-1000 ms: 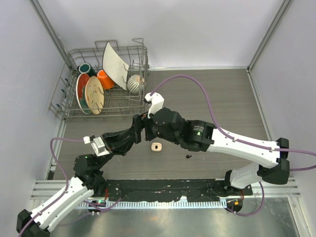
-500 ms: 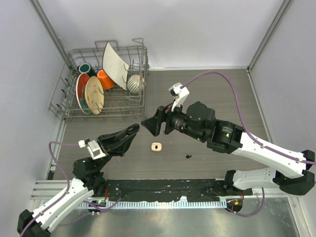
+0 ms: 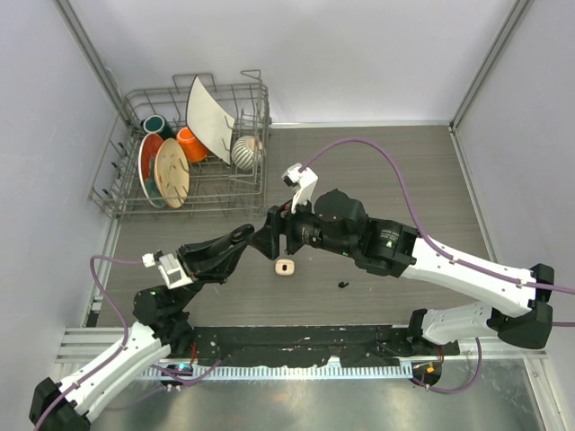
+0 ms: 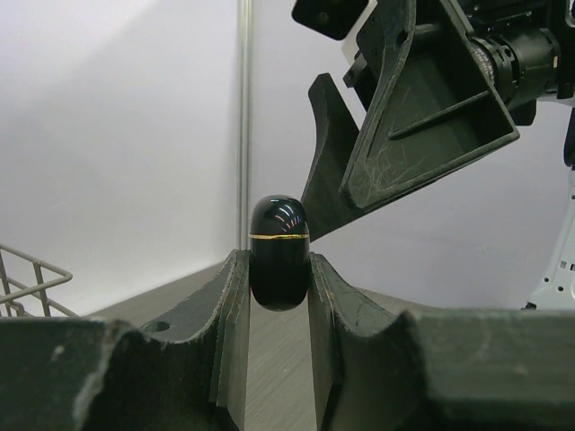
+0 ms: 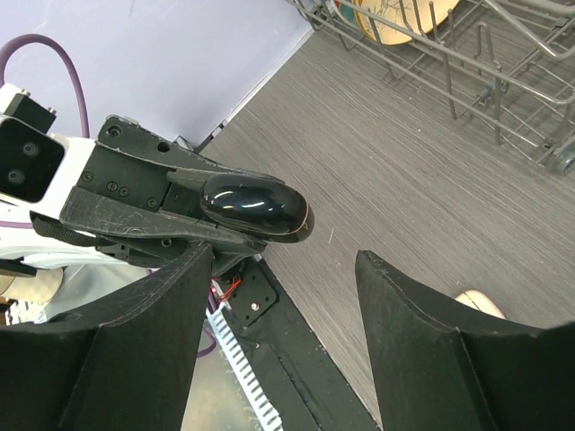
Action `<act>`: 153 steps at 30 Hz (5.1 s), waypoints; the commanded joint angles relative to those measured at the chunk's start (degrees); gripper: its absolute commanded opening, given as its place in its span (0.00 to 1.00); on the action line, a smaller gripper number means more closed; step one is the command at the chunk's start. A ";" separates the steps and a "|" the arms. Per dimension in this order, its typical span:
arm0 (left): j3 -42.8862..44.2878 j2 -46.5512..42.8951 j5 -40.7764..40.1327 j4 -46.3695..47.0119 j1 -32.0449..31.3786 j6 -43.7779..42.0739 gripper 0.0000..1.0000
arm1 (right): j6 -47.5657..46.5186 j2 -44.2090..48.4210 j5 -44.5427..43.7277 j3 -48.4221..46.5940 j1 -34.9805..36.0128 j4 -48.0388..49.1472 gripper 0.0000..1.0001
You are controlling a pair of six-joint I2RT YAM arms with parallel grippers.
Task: Insert the wireless bluetooth earbuds into the charging case
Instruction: Open the charging case, then pick up the earbud from the center of the board.
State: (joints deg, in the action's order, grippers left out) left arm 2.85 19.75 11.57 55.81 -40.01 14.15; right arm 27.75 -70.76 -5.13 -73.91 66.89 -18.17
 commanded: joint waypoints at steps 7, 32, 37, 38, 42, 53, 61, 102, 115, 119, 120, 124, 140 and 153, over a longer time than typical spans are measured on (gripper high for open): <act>2.24 0.90 3.18 3.95 0.02 0.79 0.00 | -0.50 -1.57 -0.32 -1.68 -0.45 2.00 0.69; 2.07 3.28 8.03 5.10 0.02 2.46 0.00 | 0.73 -1.23 6.53 -1.68 -4.75 3.41 0.71; 0.67 1.79 5.92 4.22 0.02 2.37 0.00 | 0.64 1.59 6.36 -1.41 -5.46 5.07 0.76; 0.49 1.52 5.48 4.04 0.02 2.46 0.00 | 0.64 2.03 6.09 -1.41 -5.54 5.25 0.76; 0.14 -0.14 4.51 1.94 0.11 2.02 0.00 | 0.20 4.40 5.65 -1.50 -6.33 5.69 0.77; 0.66 -5.15 3.72 -2.19 0.02 1.23 0.00 | 3.01 7.92 -15.00 7.27 -16.96 -21.97 0.67; 0.58 -7.79 3.46 -4.48 0.02 0.79 0.00 | 11.80 12.93 -8.86 27.32 -18.82 -23.14 0.64; -0.48 -9.73 2.05 -6.85 0.02 0.96 0.00 | 6.18 -9.22 -4.81 31.64 -26.55 -6.70 0.24; -0.57 -11.66 1.08 -8.97 0.02 0.61 0.00 | 4.33 -4.12 -9.73 29.52 -29.01 -8.72 0.32; -0.39 -11.14 1.35 -8.62 0.02 0.61 0.00 | 5.12 -4.82 -7.54 32.07 -30.07 -6.88 0.42; -0.39 -11.13 1.43 -8.44 0.02 0.61 0.00 | 5.04 -5.00 -6.92 32.33 -30.50 -6.35 0.45; -0.13 -10.52 1.61 -8.17 0.02 0.61 0.00 | 5.21 -6.40 -5.07 33.04 -30.68 -4.60 0.47; 0.75 -9.38 2.23 -8.00 0.02 0.53 0.00 | 6.44 -6.23 1.43 35.24 -30.77 -2.31 0.47; 0.66 -9.29 2.23 -7.65 0.02 0.88 0.00 | 6.18 -7.02 1.61 33.57 -28.75 -1.86 0.43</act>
State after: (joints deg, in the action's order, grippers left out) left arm 2.85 10.15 13.54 45.98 -39.77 15.84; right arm 33.71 -78.24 -3.03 -38.63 36.91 -21.52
